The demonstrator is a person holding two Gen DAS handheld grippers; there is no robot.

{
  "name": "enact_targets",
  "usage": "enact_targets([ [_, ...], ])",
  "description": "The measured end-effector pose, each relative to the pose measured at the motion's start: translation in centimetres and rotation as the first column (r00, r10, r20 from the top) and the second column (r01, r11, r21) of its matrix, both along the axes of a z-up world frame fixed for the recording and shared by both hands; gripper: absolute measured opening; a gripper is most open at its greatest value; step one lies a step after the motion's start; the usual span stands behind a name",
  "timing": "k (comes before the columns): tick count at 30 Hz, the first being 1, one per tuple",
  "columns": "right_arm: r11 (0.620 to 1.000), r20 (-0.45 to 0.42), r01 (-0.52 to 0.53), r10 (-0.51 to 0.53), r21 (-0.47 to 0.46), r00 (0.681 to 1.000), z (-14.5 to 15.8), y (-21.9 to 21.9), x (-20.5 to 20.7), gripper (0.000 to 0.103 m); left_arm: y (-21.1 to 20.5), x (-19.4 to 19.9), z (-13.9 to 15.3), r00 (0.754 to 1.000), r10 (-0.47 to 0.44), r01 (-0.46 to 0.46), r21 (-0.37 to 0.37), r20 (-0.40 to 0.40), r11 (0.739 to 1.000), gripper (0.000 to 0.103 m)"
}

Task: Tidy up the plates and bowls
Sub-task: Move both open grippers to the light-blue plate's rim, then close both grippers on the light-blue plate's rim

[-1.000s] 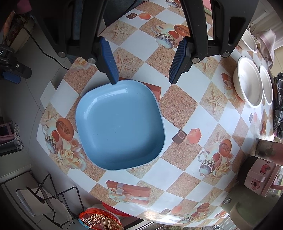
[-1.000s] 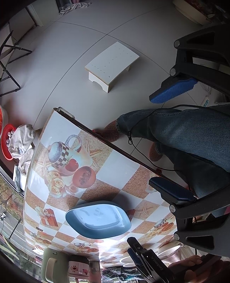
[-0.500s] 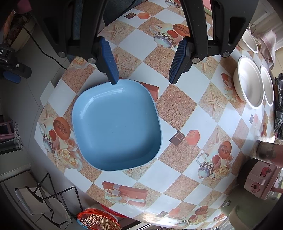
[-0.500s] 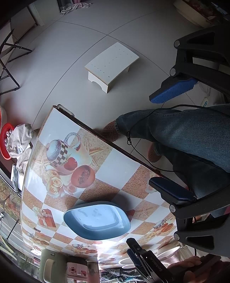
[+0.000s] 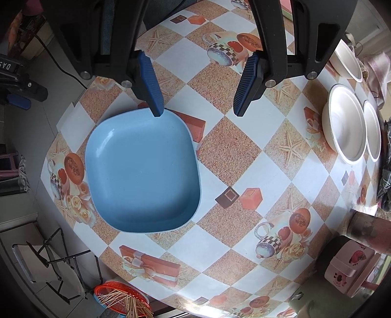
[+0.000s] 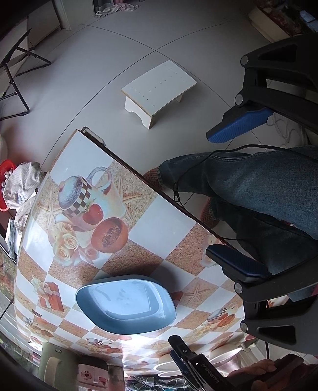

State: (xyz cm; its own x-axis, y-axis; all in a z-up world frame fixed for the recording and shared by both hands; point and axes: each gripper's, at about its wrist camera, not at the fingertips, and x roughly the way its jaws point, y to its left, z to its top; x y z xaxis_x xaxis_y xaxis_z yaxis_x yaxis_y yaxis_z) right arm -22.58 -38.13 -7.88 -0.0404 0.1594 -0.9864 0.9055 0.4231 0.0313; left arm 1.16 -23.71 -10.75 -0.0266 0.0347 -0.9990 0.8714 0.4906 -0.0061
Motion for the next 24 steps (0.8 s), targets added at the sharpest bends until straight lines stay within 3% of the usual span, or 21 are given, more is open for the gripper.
enact_targets([
  [13, 0.992, -0.012, -0.125, 0.125, -0.008, 0.992, -2.1, -2.1, 6.2, 0.086, 0.0, 3.3, -1.2, 0.992, 0.124, -0.124, -0.021, 0.010, 0.992, 0.063],
  [24, 0.980, -0.011, -0.197, 0.197, -0.027, 0.980, -5.0, -5.1, 12.6, 0.086, -3.5, 4.8, -5.0, 0.994, 0.107, -0.107, 0.016, 0.022, 0.994, 0.063],
])
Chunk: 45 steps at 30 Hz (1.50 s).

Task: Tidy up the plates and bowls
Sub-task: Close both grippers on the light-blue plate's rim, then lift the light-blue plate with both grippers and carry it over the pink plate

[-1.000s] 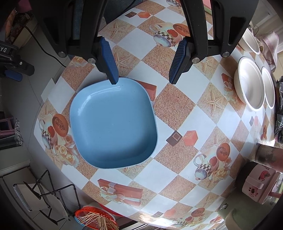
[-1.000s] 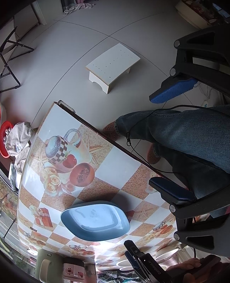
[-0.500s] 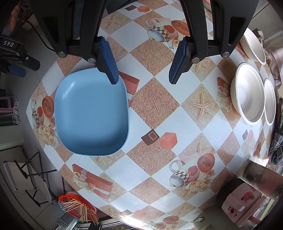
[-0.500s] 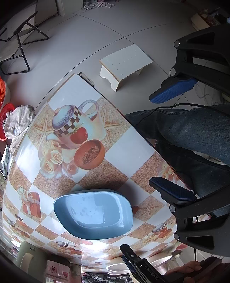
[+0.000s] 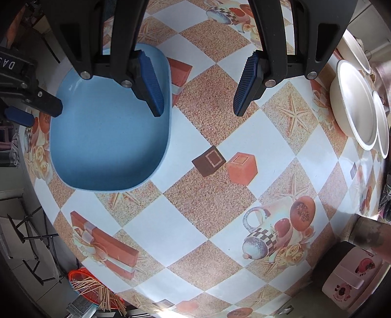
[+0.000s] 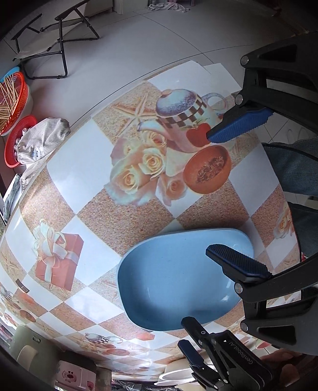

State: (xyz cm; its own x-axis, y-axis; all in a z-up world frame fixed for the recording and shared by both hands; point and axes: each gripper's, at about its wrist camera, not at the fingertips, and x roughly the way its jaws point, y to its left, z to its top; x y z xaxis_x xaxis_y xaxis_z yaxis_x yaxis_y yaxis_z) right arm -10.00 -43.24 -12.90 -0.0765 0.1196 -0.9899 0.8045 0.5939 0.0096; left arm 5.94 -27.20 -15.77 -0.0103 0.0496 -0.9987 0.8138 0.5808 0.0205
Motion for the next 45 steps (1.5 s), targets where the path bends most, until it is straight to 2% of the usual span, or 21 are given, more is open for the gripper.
enact_targets([
  [2, 1.000, -0.007, -0.021, 0.021, -0.007, 1.000, -0.6, 0.0, 0.9, 0.084, -0.2, 0.2, -0.7, 1.000, 0.013, -0.013, -0.001, -0.026, 1.000, 0.062],
  [3, 0.999, -0.008, -0.032, 0.032, -0.007, 0.999, -0.8, 0.1, 1.3, 0.080, -0.3, 0.3, -0.8, 0.999, 0.016, -0.016, -0.010, -0.040, 1.000, 0.060],
  [4, 0.999, -0.013, -0.041, 0.041, -0.008, 0.999, -1.1, 0.2, 1.6, 0.070, -0.5, 0.2, -0.9, 0.999, 0.014, -0.015, -0.018, -0.052, 1.000, 0.058],
  [6, 0.998, -0.021, -0.065, 0.065, -0.024, 0.998, -1.2, 0.6, 2.2, 0.068, -1.0, -0.2, -1.2, 0.998, 0.001, -0.002, -0.027, -0.063, 1.000, 0.053],
  [8, 0.994, -0.014, -0.104, 0.103, -0.037, 0.995, -1.0, 1.0, 3.0, 0.046, -1.9, -0.7, -1.2, 0.998, -0.010, 0.008, -0.027, -0.060, 1.000, 0.049],
  [10, 0.991, -0.009, -0.132, 0.132, -0.027, 0.991, -1.2, 1.5, 3.7, 0.033, -2.2, -0.7, -1.1, 0.998, -0.009, 0.007, -0.039, -0.069, 0.999, 0.041],
  [11, 0.990, 0.000, -0.142, 0.142, -0.017, 0.990, -1.3, 1.6, 3.8, 0.022, -3.0, -0.7, -1.0, 0.996, -0.009, 0.004, -0.049, -0.084, 0.999, 0.030],
  [12, 0.989, 0.014, -0.148, 0.148, -0.007, 0.989, -1.4, 1.9, 4.0, 0.017, -3.3, -0.8, -1.0, 0.995, -0.007, 0.002, -0.056, -0.101, 0.998, 0.017],
  [13, 0.988, 0.014, -0.153, 0.153, -0.011, 0.988, -1.4, 2.1, 4.2, 0.015, -3.9, -0.7, -0.9, 0.995, -0.007, 0.001, -0.055, -0.102, 0.998, 0.017],
  [16, 0.985, 0.014, -0.171, 0.172, -0.024, 0.985, -1.4, 3.2, 4.8, 0.015, -4.3, -1.8, -0.4, 0.996, 0.001, -0.005, -0.051, -0.089, 0.999, 0.017],
  [19, 0.977, 0.019, -0.214, 0.214, -0.003, 0.977, -1.3, 4.5, 4.5, 0.015, -2.6, -2.7, -0.1, 0.996, 0.030, -0.035, -0.052, -0.087, 0.998, 0.017],
  [23, 0.960, -0.002, -0.281, 0.281, 0.018, 0.960, -1.6, 8.2, 5.3, 0.015, 0.7, -3.1, -0.7, 0.995, 0.073, -0.076, -0.037, -0.063, 0.996, 0.017],
  [26, 0.938, -0.009, -0.344, 0.345, 0.035, 0.939, -2.0, 11.5, 6.6, 0.015, 4.4, -3.2, -0.8, 0.987, 0.146, -0.147, -0.018, -0.063, 0.989, 0.017],
  [33, 0.848, 0.000, -0.521, 0.523, 0.096, 0.852, -3.2, 21.0, 10.3, 0.015, 13.5, -2.8, -1.2, 0.940, 0.337, -0.335, 0.037, -0.056, 0.941, 0.018],
  [40, 0.739, -0.002, -0.662, 0.668, 0.123, 0.745, -4.2, 30.4, 12.8, 0.015, 20.3, -2.7, -1.5, 0.883, 0.469, -0.466, 0.072, -0.030, 0.882, 0.019],
  [45, 0.707, -0.011, -0.695, 0.702, 0.128, 0.712, -4.9, 33.7, 13.7, 0.015, 21.9, -3.2, -1.5, 0.862, 0.506, -0.504, 0.065, -0.026, 0.861, 0.019],
])
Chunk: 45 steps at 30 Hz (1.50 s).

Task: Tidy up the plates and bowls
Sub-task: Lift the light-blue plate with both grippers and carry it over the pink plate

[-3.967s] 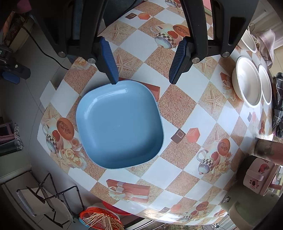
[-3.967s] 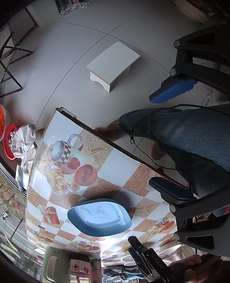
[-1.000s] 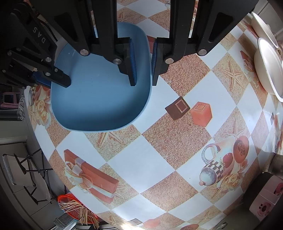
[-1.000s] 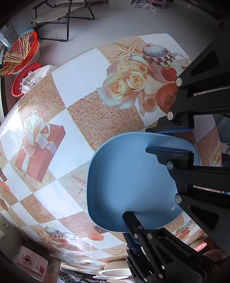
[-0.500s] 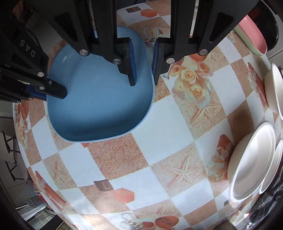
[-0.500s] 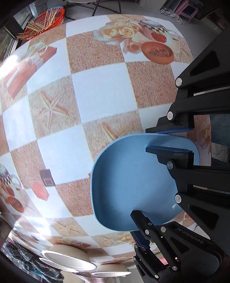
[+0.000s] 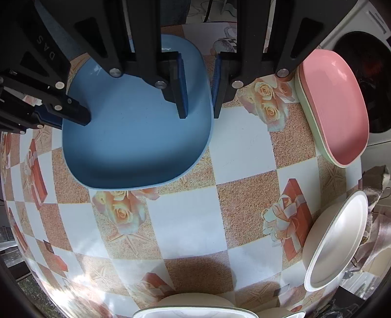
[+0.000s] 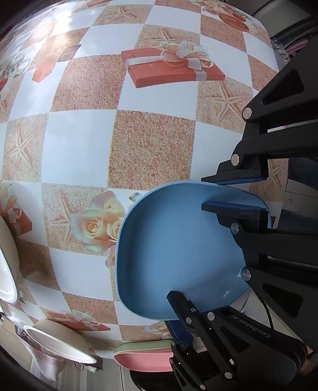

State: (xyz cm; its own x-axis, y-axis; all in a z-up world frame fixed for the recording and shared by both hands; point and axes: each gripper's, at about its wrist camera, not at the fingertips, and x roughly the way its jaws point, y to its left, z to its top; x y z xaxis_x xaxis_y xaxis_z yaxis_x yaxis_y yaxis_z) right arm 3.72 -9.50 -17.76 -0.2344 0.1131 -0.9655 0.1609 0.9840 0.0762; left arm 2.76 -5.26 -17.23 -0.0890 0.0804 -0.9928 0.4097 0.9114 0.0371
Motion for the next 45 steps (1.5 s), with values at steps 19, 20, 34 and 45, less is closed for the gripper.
enact_targets([
  [19, 1.000, 0.001, -0.015, 0.015, 0.005, 1.000, -1.1, -0.3, -0.2, 0.015, 5.2, 0.7, -0.8, 1.000, -0.007, 0.008, -0.017, 0.021, 1.000, 0.022],
  [20, 1.000, 0.000, -0.015, 0.015, 0.006, 1.000, -1.0, -0.5, -0.6, 0.015, 5.0, 0.6, -0.8, 1.000, -0.007, 0.008, -0.016, 0.020, 1.000, 0.022],
  [34, 0.999, -0.018, -0.001, 0.002, 0.046, 1.000, 0.6, 0.4, -1.7, 0.015, 6.1, -1.5, 1.5, 1.000, 0.004, -0.003, -0.027, 0.028, 1.000, 0.023],
  [45, 0.997, 0.007, -0.038, 0.038, 0.062, 0.999, 1.9, 2.9, -1.5, 0.015, 8.5, -3.0, 2.3, 0.999, 0.037, -0.036, -0.022, 0.037, 0.999, 0.023],
])
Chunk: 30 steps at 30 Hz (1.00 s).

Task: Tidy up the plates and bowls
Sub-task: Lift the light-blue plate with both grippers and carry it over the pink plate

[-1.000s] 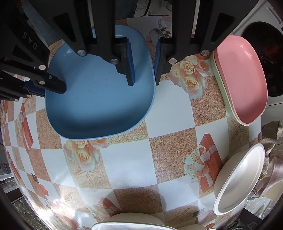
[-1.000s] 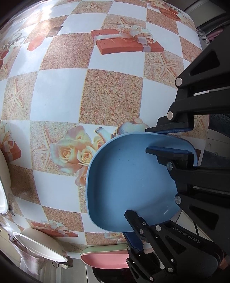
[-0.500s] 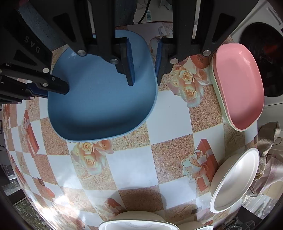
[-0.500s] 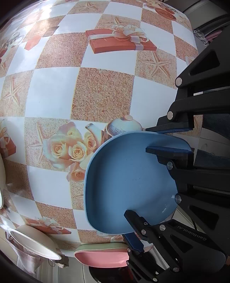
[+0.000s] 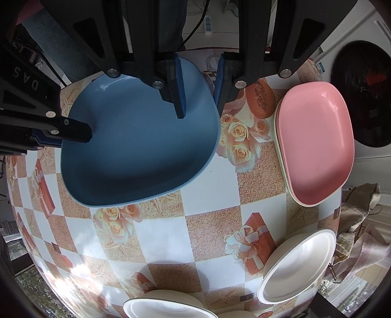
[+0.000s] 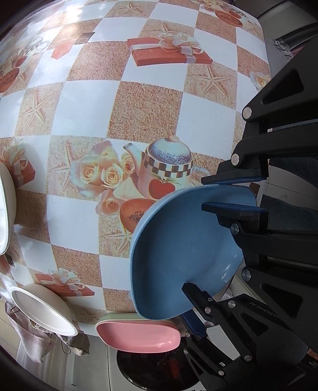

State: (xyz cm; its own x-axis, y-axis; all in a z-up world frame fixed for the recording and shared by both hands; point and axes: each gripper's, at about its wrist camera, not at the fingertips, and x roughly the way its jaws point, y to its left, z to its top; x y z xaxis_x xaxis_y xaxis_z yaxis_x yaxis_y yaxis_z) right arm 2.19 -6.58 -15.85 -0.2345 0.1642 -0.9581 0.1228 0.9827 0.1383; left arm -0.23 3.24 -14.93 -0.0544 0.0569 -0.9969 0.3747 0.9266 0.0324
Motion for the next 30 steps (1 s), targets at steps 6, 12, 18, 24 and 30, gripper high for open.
enact_targets([
  [6, 1.000, 0.007, 0.005, -0.005, 0.000, 1.000, -0.2, -0.5, -0.1, 0.015, 0.4, -0.1, 0.6, 1.000, 0.006, -0.006, -0.008, 0.010, 1.000, 0.023],
  [12, 1.000, 0.016, 0.001, -0.001, 0.004, 1.000, -0.1, -1.0, -0.2, 0.015, 0.9, -0.1, 1.2, 1.000, 0.010, -0.010, -0.006, 0.016, 1.000, 0.023],
  [18, 1.000, 0.029, -0.010, 0.010, 0.012, 1.000, 0.5, -0.9, 0.0, 0.015, 1.3, 0.1, 2.4, 0.999, 0.024, -0.024, -0.006, 0.033, 1.000, 0.023],
  [24, 0.999, 0.048, -0.029, 0.028, 0.021, 0.998, 1.8, -0.7, 0.7, 0.015, 1.9, 0.1, 3.7, 0.998, 0.039, -0.039, -0.001, 0.056, 0.999, 0.023],
  [30, 0.998, 0.067, -0.057, 0.055, 0.027, 0.996, 2.9, -0.1, 1.1, 0.015, 2.8, -0.1, 5.0, 0.995, 0.063, -0.064, 0.005, 0.076, 0.998, 0.023],
])
